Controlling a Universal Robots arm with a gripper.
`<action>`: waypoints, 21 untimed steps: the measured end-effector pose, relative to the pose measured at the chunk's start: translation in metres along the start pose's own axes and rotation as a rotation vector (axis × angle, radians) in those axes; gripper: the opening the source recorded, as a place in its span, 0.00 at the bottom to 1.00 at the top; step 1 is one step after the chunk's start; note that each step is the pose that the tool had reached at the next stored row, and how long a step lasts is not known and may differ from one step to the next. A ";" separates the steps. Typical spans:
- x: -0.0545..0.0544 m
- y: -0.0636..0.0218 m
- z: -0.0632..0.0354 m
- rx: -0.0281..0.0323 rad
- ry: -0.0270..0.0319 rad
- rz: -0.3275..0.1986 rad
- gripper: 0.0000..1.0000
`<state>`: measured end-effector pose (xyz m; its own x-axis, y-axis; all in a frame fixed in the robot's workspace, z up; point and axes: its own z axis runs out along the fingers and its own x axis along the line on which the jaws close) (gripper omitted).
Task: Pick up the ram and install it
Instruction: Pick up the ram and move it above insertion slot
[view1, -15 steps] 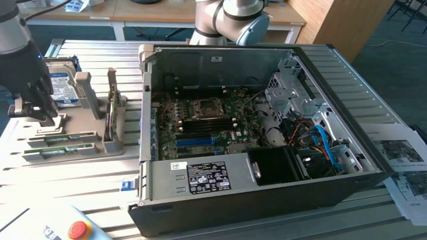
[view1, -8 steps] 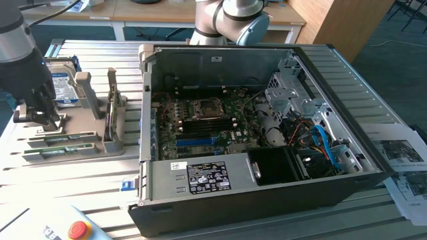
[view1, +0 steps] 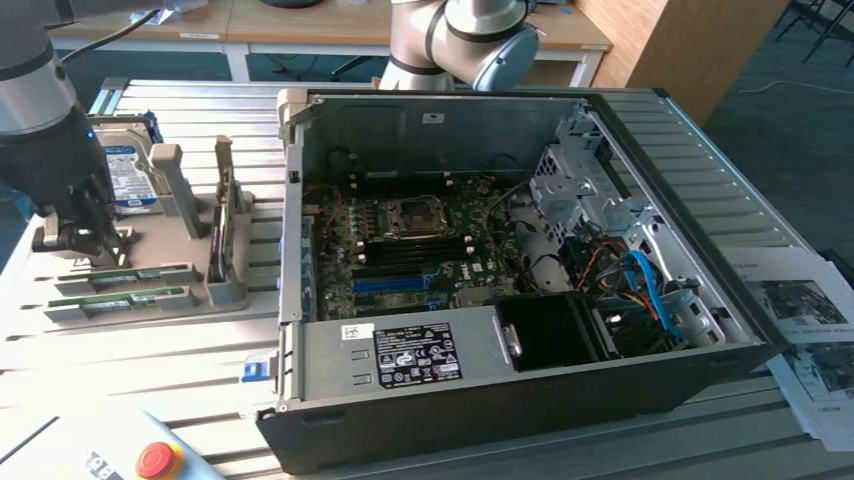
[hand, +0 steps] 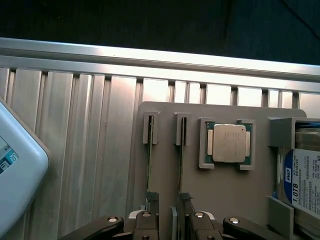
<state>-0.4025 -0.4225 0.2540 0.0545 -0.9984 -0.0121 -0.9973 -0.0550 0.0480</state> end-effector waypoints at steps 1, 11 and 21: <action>0.000 0.0000 0.0000 0.0001 0.0000 0.000 0.30; 0.007 0.0004 0.0000 0.0002 0.0000 0.000 0.30; 0.008 -0.0001 0.0100 0.0003 -0.0001 0.000 0.30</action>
<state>-0.4025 -0.4307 0.2438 0.0548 -0.9984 -0.0123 -0.9973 -0.0553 0.0476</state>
